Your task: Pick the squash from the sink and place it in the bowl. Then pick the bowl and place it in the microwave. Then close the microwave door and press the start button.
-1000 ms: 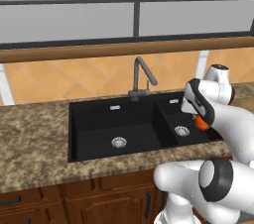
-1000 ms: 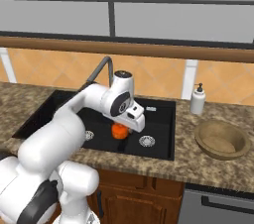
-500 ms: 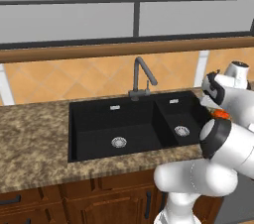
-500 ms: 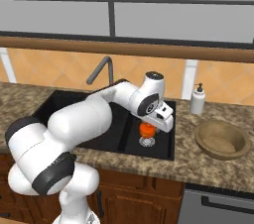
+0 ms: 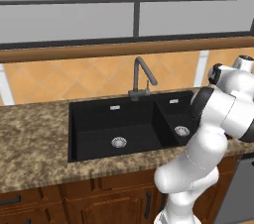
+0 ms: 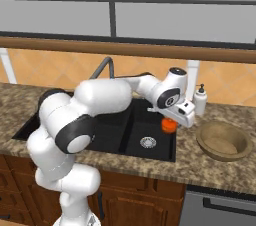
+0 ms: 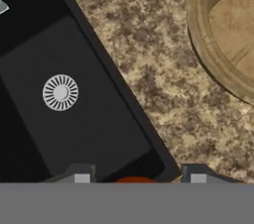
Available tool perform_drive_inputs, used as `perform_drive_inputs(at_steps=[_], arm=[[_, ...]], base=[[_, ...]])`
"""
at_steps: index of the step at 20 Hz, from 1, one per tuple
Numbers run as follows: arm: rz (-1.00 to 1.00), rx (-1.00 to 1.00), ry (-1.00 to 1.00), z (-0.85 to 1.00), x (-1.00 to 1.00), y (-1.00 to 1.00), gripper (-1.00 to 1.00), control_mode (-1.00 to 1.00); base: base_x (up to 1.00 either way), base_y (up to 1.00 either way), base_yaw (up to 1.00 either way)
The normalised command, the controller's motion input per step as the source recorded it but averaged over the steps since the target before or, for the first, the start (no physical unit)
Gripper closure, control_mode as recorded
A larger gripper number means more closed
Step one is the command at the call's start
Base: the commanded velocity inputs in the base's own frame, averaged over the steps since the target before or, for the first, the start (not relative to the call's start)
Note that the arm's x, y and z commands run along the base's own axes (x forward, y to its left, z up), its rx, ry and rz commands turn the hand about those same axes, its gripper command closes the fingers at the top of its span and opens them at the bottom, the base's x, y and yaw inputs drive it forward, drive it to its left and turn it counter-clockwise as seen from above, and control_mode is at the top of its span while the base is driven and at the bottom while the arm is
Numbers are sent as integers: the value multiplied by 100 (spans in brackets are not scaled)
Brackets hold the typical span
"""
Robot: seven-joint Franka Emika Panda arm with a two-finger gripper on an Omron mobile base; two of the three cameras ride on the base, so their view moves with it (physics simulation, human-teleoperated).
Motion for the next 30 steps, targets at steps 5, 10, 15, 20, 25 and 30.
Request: perform_drive_inputs(at_steps=[5, 10, 15, 20, 25, 30], arm=[[-17, 0, 0, -7, 46, -46, 100, -100], [-28, 0, -8, -4, 5, -30, 100, -100], [-28, 0, -2, 0, 1, -37, 100, -100], [-29, -6, -3, -13, 3, -26, 100, -100], [-26, -2, -3, -2, -1, -48, 100, -100], [-23, -6, -6, -10, -2, -28, 100, -100]], base=[[0, 0, 0], [0, 0, 0], [0, 0, 0], [0, 0, 0], [0, 0, 0], [0, 0, 0]])
